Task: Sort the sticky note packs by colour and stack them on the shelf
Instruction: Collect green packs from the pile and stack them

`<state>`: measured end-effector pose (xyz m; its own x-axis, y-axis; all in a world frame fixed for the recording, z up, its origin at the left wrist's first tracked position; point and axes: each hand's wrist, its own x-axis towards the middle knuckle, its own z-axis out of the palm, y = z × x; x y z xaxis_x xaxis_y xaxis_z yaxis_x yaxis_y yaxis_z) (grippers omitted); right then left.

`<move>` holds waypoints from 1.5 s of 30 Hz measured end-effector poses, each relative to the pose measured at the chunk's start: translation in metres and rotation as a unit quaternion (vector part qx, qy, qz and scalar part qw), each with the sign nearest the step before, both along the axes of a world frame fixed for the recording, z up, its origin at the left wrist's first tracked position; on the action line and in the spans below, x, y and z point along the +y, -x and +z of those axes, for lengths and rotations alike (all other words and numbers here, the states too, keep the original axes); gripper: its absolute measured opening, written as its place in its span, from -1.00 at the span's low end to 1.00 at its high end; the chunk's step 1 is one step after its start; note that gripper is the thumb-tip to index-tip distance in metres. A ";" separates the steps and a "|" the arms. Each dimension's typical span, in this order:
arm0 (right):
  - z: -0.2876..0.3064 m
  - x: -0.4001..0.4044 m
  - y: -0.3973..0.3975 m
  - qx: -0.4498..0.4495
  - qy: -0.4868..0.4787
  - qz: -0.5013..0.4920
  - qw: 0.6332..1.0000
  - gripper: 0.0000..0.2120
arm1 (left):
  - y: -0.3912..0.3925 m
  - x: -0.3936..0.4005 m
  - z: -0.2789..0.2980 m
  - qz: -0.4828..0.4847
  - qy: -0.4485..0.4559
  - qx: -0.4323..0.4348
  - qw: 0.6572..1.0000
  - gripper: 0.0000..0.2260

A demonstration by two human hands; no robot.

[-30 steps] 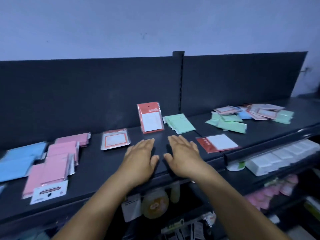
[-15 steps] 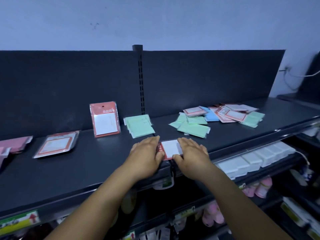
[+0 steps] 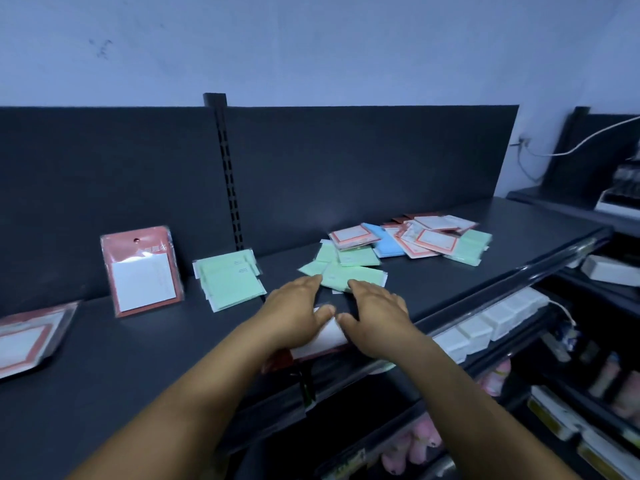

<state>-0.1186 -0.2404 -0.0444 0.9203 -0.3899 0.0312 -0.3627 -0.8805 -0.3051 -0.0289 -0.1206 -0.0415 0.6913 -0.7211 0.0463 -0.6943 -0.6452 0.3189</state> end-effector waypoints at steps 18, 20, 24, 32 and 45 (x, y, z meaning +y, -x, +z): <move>-0.005 -0.090 -0.073 0.044 -0.018 -0.008 0.999 -0.43 | -0.073 -0.073 -0.014 0.071 -0.055 0.036 0.995 -0.51; -0.004 -0.100 -0.079 0.014 -0.033 0.018 0.999 -0.55 | -0.078 -0.076 -0.013 0.094 -0.055 0.047 0.993 -0.48; 0.003 -0.116 -0.087 -0.026 -0.070 0.068 0.995 -0.84 | -0.076 -0.086 -0.007 0.134 -0.064 0.057 0.987 -0.38; -0.005 -0.124 -0.098 -0.076 -0.104 0.171 0.977 -0.84 | -0.066 -0.091 -0.002 0.249 -0.021 0.090 0.964 -0.29; -0.017 -0.123 -0.101 -0.141 -0.154 0.233 0.950 -0.90 | -0.066 -0.085 0.000 0.347 0.230 0.238 0.877 -0.74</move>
<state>-0.0176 -0.3633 -0.0611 0.9670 0.0264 0.2535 0.1788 -0.7791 -0.6009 0.0369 -0.2055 -0.0414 0.9767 -0.0990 -0.1906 0.0975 -0.5867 0.8039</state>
